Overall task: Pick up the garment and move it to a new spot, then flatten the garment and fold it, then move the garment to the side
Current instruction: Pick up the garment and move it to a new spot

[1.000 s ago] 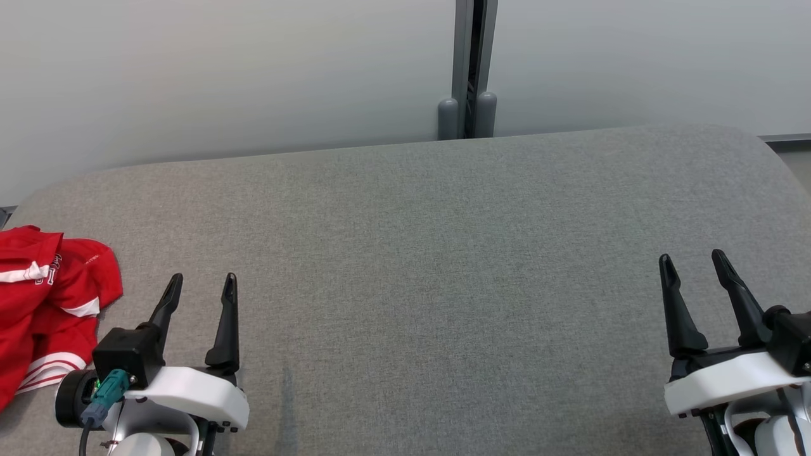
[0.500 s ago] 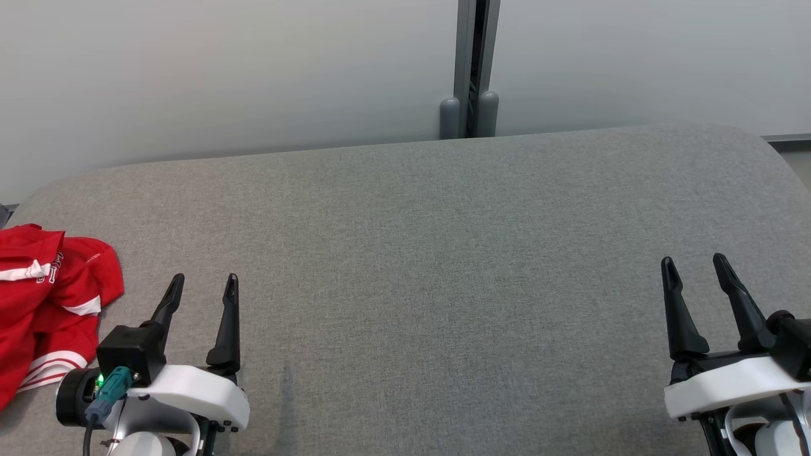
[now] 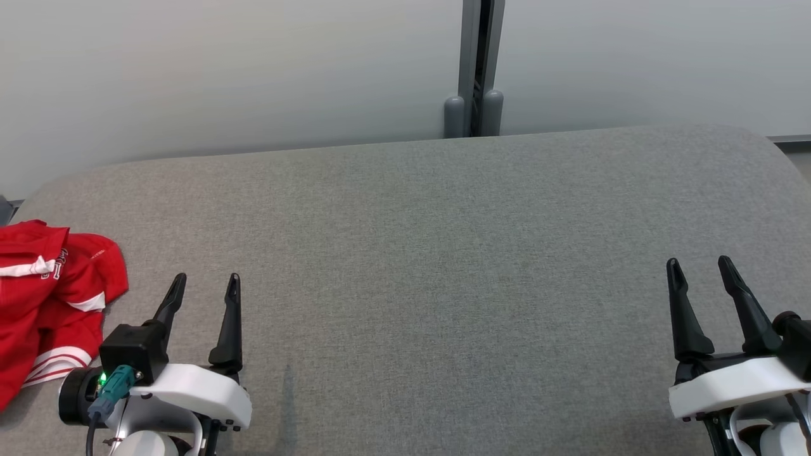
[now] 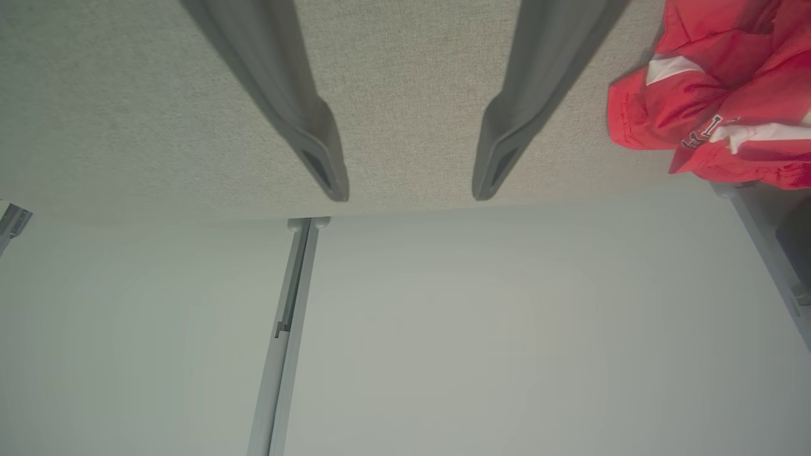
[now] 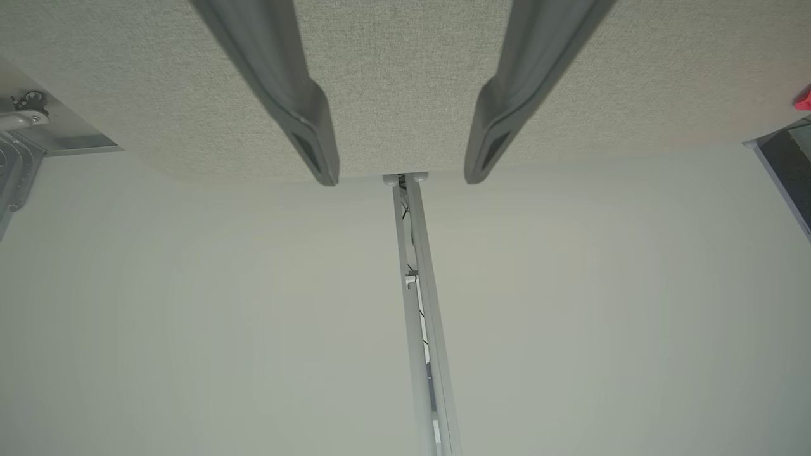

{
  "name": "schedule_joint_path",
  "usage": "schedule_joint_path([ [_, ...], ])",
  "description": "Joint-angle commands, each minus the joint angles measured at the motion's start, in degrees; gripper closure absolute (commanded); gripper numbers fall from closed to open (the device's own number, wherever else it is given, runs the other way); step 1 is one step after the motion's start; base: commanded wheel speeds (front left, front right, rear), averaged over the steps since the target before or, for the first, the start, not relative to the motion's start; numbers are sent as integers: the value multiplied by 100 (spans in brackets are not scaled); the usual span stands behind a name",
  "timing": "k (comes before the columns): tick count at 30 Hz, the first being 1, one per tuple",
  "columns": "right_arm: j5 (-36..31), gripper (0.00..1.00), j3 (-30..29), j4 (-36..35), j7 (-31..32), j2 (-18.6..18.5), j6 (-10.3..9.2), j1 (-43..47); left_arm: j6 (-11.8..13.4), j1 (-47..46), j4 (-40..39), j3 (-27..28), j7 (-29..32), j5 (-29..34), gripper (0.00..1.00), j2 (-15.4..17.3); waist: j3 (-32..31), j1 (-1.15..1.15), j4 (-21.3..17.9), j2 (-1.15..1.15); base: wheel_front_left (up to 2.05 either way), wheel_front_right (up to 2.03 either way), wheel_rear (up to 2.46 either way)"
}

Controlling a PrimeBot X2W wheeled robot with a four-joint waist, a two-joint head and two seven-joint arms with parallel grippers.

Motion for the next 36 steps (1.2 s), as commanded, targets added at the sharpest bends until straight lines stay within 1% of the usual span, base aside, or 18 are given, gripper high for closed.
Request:
schedule_joint_path([
  [1,20,0,-24,-14,8,-8,10,33,39,-94,-12,-10,15,-8,0,20,1,0,34,0,0,0,0],
  [5,14,0,-9,-54,41,-36,10,39,51,-155,16,-8,-15,-17,0,18,6,0,218,0,0,0,0],
  [10,11,0,48,-131,55,-47,10,42,105,-194,3,6,-37,-10,0,17,19,0,628,0,0,0,0],
  [18,87,0,183,-182,110,-55,10,51,222,-158,-22,99,-126,-95,0,-23,0,0,1568,0,0,0,0],
  [24,124,0,307,-189,136,-51,10,26,283,-60,-14,214,-187,-172,0,8,-66,0,2240,0,0,0,0],
  [25,124,0,307,-189,136,-51,10,26,283,-60,-14,214,-187,-172,0,8,-66,0,2240,0,0,0,0],
  [31,164,0,444,-146,145,-37,10,-29,331,5,-11,322,-248,-246,0,53,-111,0,2705,0,0,0,0],
  [36,202,0,526,-115,125,-23,10,-66,371,63,-31,369,-281,-293,0,65,-128,0,2916,0,0,0,0],
])
